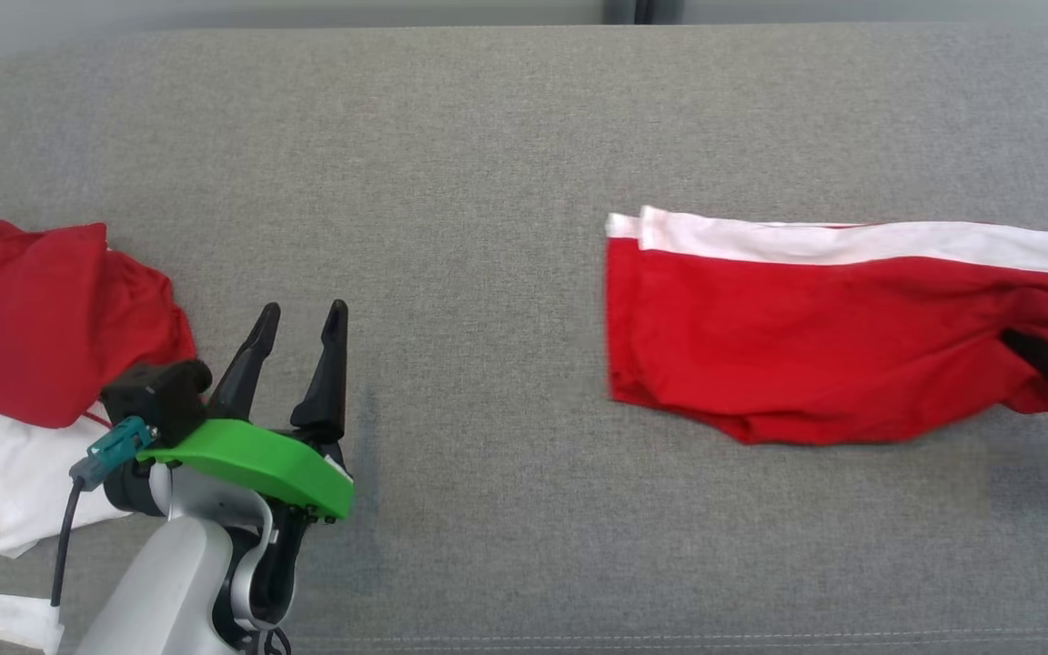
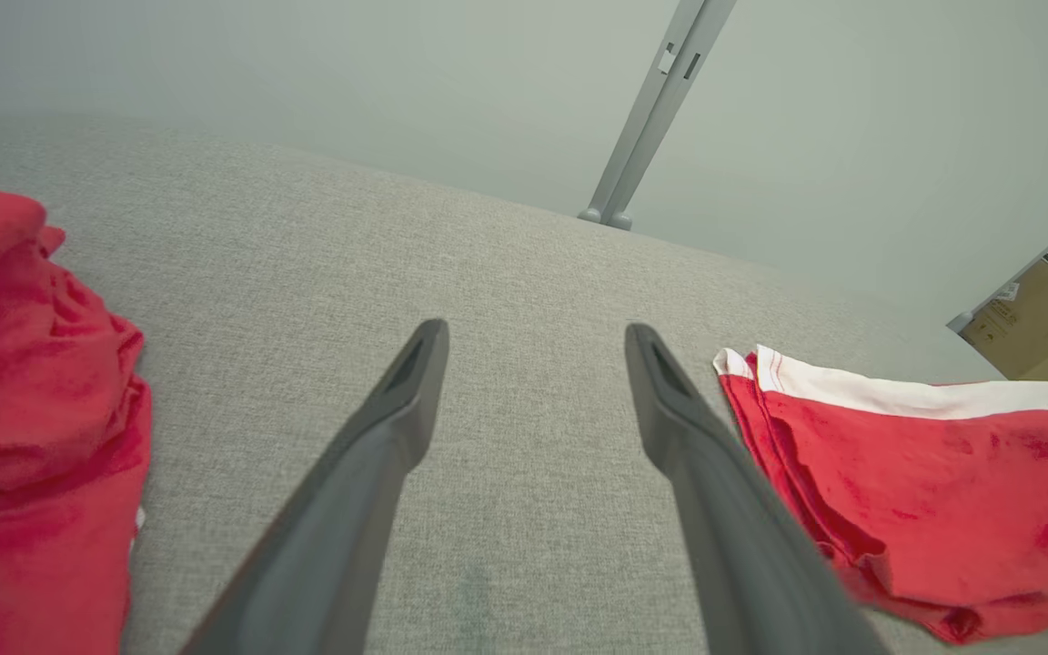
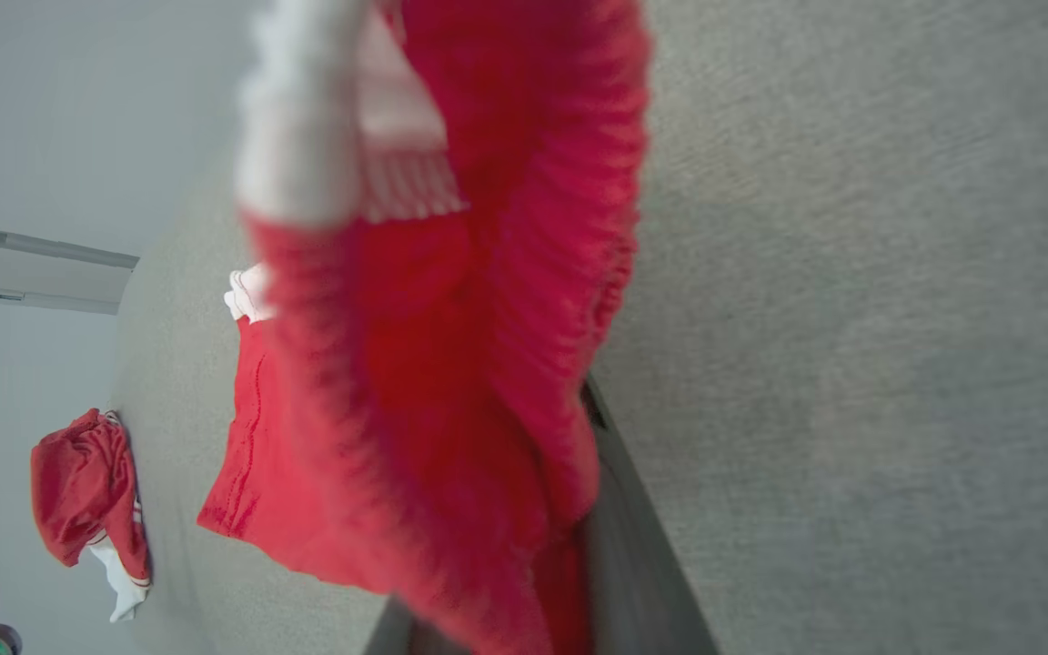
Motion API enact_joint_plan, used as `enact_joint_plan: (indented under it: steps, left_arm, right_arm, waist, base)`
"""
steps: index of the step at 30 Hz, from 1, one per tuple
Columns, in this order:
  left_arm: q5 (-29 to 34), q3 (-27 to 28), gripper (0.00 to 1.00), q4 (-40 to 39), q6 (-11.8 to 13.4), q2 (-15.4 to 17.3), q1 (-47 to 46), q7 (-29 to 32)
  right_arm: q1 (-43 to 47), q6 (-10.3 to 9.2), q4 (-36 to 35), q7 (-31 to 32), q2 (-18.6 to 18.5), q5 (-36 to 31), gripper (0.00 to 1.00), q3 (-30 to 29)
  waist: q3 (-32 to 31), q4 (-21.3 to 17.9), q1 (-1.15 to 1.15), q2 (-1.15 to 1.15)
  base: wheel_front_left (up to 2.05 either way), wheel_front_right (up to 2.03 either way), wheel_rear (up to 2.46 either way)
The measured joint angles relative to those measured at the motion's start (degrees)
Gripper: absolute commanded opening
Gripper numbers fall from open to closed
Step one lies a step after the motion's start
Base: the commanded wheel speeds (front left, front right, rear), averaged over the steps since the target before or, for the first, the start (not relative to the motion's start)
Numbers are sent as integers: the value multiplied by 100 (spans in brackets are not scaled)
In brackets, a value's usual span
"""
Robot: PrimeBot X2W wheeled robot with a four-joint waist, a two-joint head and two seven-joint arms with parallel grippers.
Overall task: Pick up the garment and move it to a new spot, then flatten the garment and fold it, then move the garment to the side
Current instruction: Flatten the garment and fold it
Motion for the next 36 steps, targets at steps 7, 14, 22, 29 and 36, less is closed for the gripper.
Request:
enact_joint_plan:
  steps: [7, 14, 22, 29, 36]
  left_arm:
    - [-14, 80, 100, -148, 15, -71, 71, 75]
    - [-11, 93, 100, -330, 29, -80, 205, 240]
    - [86, -22, 100, -508, 29, -180, 179, 479]
    - [137, -14, 100, -511, 29, -186, 177, 581]
    - [158, 46, 100, -505, 29, -202, 180, 699]
  right_arm:
    - [286, -109, -225, 172, -605, 350, 0, -448]
    - [-183, 154, -1356, 490, 229, 366, 0, 103]
    - [-261, -143, -1308, 272, 761, -104, 0, 528]
    - [-662, -260, -1058, 87, 1154, -511, 0, 787]
    - [-972, -259, -1016, 73, 1426, -808, 100, 1143]
  waist:
    - [-113, -140, 0, 0]
    - [-129, -345, 0, 0]
    - [2, -382, 0, 0]
    - [69, -339, 0, 0]
    - [56, -321, 0, 0]
  base:
    - [0, 0, 0]
    - [0, 0, 0]
    - [0, 0, 0]
    - [0, 0, 0]
    - [0, 0, 0]
